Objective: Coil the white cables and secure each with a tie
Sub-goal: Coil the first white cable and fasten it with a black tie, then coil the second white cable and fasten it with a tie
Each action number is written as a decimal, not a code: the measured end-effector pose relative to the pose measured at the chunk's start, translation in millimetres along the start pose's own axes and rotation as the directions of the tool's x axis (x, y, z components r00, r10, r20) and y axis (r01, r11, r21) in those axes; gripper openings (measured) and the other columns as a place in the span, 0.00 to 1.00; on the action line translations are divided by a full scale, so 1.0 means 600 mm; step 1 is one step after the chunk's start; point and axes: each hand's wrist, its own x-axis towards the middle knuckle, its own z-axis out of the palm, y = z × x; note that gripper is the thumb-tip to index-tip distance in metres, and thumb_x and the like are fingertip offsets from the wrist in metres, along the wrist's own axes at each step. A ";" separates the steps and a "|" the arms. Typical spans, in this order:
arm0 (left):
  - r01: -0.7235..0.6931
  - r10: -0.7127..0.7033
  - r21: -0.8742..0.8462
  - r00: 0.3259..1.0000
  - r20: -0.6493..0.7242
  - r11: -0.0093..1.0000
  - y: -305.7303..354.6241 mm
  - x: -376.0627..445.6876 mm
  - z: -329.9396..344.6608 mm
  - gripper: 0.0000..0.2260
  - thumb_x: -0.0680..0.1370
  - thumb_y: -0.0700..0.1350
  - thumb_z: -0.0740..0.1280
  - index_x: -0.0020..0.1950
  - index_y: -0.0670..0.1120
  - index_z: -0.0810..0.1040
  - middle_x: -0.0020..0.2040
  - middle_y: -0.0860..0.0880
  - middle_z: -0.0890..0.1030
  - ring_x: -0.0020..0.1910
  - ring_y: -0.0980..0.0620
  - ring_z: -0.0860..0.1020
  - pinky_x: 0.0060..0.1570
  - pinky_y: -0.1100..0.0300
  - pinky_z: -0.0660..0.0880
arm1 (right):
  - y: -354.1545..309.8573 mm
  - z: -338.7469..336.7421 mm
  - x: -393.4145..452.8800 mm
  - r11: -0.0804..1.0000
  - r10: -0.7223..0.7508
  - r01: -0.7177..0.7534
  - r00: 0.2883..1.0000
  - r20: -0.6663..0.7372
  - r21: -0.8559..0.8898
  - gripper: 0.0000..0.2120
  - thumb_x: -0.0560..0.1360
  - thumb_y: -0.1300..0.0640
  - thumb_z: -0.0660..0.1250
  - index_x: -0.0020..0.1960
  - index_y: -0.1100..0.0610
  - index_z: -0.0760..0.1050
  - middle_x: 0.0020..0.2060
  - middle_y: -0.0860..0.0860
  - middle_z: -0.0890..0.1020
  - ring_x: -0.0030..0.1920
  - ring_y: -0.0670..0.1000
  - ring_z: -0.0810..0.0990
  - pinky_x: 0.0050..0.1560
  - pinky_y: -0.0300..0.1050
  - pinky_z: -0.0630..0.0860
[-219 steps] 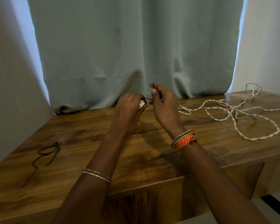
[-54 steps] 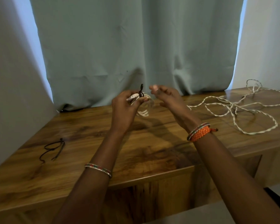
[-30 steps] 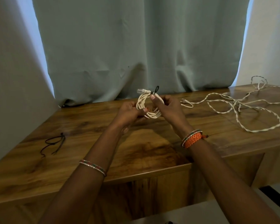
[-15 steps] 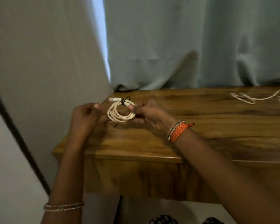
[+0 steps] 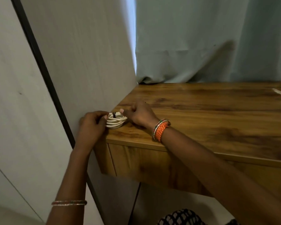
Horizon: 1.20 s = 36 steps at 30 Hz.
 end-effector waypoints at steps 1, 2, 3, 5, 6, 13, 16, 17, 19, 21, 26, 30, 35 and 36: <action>-0.003 0.003 0.014 1.000 -0.024 1.000 0.000 -0.001 0.003 0.10 0.79 0.39 0.62 0.56 0.42 0.81 0.46 0.50 0.81 0.42 0.54 0.78 0.44 0.63 0.73 | 0.004 -0.003 0.004 0.999 -0.020 0.021 1.000 0.020 -0.036 0.20 0.75 0.45 0.66 0.31 0.57 0.69 0.28 0.53 0.74 0.30 0.50 0.71 0.36 0.45 0.67; -0.004 0.005 0.021 0.999 -0.041 1.000 -0.002 0.000 0.005 0.10 0.79 0.39 0.62 0.55 0.42 0.82 0.46 0.49 0.82 0.43 0.52 0.79 0.45 0.62 0.73 | 0.009 -0.006 0.011 0.997 -0.027 0.030 0.999 0.042 -0.071 0.21 0.76 0.46 0.65 0.29 0.56 0.67 0.27 0.51 0.72 0.29 0.48 0.69 0.35 0.43 0.65; -0.002 0.003 0.027 0.999 -0.050 1.000 -0.003 0.001 0.008 0.10 0.79 0.40 0.62 0.55 0.43 0.82 0.47 0.47 0.83 0.44 0.49 0.80 0.47 0.59 0.75 | 0.014 -0.008 0.018 0.996 -0.019 0.025 0.998 0.062 -0.091 0.22 0.77 0.46 0.63 0.28 0.54 0.66 0.25 0.49 0.69 0.28 0.46 0.67 0.34 0.42 0.63; -0.008 0.010 0.056 0.999 -0.044 0.998 -0.005 0.004 0.016 0.10 0.79 0.40 0.61 0.55 0.44 0.82 0.48 0.44 0.83 0.48 0.44 0.80 0.52 0.54 0.76 | 0.020 -0.017 0.034 0.996 0.003 0.005 0.996 0.094 -0.092 0.21 0.79 0.49 0.61 0.28 0.52 0.65 0.26 0.47 0.68 0.28 0.44 0.65 0.30 0.40 0.60; -0.019 0.023 0.078 0.999 -0.046 0.997 -0.003 0.005 0.021 0.11 0.79 0.40 0.61 0.55 0.44 0.81 0.49 0.42 0.83 0.50 0.43 0.80 0.53 0.56 0.75 | 0.022 -0.021 0.044 0.997 0.010 0.000 0.993 0.120 -0.083 0.20 0.79 0.50 0.61 0.29 0.53 0.68 0.27 0.48 0.70 0.28 0.44 0.66 0.29 0.39 0.60; -0.007 0.017 0.122 0.997 -0.082 0.992 0.007 0.029 0.045 0.11 0.79 0.37 0.60 0.56 0.40 0.81 0.51 0.39 0.82 0.49 0.42 0.80 0.47 0.62 0.69 | 0.060 -0.032 0.115 0.964 0.153 -0.174 0.981 0.116 0.199 0.14 0.81 0.58 0.59 0.42 0.63 0.77 0.32 0.52 0.77 0.27 0.47 0.71 0.24 0.34 0.72; -0.010 0.018 0.077 0.994 -0.110 0.997 0.006 0.036 0.044 0.12 0.79 0.37 0.60 0.57 0.39 0.80 0.53 0.39 0.82 0.50 0.44 0.79 0.49 0.63 0.70 | 0.065 -0.049 0.121 0.827 0.197 -0.256 0.966 0.169 0.500 0.09 0.80 0.59 0.61 0.43 0.61 0.75 0.35 0.53 0.77 0.32 0.47 0.75 0.28 0.37 0.77; -0.007 0.014 0.053 0.990 -0.138 0.999 0.007 0.036 0.043 0.12 0.79 0.36 0.60 0.58 0.39 0.79 0.54 0.40 0.82 0.52 0.45 0.79 0.51 0.63 0.70 | 0.061 -0.058 0.118 0.766 0.176 -0.251 0.967 0.183 0.591 0.07 0.79 0.59 0.61 0.45 0.60 0.75 0.37 0.53 0.77 0.34 0.47 0.76 0.30 0.39 0.79; -0.048 0.057 0.044 0.967 -0.248 0.998 0.018 0.033 0.039 0.13 0.78 0.34 0.59 0.60 0.39 0.79 0.56 0.40 0.81 0.55 0.45 0.79 0.55 0.63 0.69 | 0.047 -0.083 0.112 0.664 0.111 -0.174 0.985 0.135 0.727 0.07 0.79 0.60 0.60 0.47 0.59 0.76 0.38 0.52 0.78 0.35 0.47 0.77 0.32 0.40 0.78; -0.141 0.148 0.046 0.922 -0.357 0.989 0.045 0.027 0.039 0.14 0.77 0.33 0.59 0.60 0.39 0.79 0.55 0.41 0.82 0.53 0.49 0.79 0.55 0.65 0.70 | 0.031 -0.119 0.101 0.594 0.088 -0.075 0.996 0.028 0.801 0.07 0.78 0.60 0.60 0.46 0.59 0.77 0.37 0.51 0.79 0.34 0.46 0.76 0.31 0.39 0.75; -0.212 0.087 -0.468 0.958 -0.274 0.858 0.157 0.047 0.091 0.13 0.76 0.35 0.59 0.52 0.44 0.81 0.45 0.49 0.83 0.44 0.53 0.81 0.47 0.62 0.78 | 0.047 -0.220 0.040 0.765 0.082 0.092 0.968 -0.238 0.637 0.06 0.75 0.62 0.64 0.44 0.59 0.79 0.33 0.51 0.79 0.30 0.46 0.75 0.27 0.38 0.71; -0.114 0.110 -0.666 0.993 -0.048 0.738 0.266 0.083 0.183 0.11 0.77 0.33 0.58 0.52 0.39 0.79 0.42 0.46 0.81 0.37 0.56 0.79 0.34 0.66 0.76 | 0.099 -0.334 -0.021 0.890 0.101 0.114 0.894 -0.436 0.441 0.05 0.74 0.64 0.65 0.42 0.59 0.79 0.29 0.53 0.78 0.26 0.46 0.73 0.25 0.37 0.70; -0.230 0.394 -0.587 0.904 0.166 0.776 0.385 0.095 0.342 0.10 0.76 0.36 0.63 0.55 0.41 0.80 0.49 0.44 0.82 0.48 0.50 0.80 0.50 0.54 0.77 | 0.206 -0.491 -0.100 0.990 0.036 -0.127 0.679 -0.733 -0.068 0.07 0.71 0.58 0.68 0.35 0.56 0.79 0.30 0.54 0.81 0.33 0.52 0.80 0.37 0.49 0.78; -0.243 0.432 -0.581 0.876 0.212 0.777 0.406 0.092 0.372 0.11 0.76 0.36 0.63 0.57 0.40 0.79 0.52 0.44 0.82 0.50 0.50 0.79 0.53 0.55 0.76 | 0.229 -0.516 -0.120 0.956 0.022 -0.234 0.660 -0.751 -0.177 0.06 0.70 0.56 0.67 0.37 0.57 0.80 0.33 0.55 0.83 0.37 0.54 0.81 0.41 0.50 0.78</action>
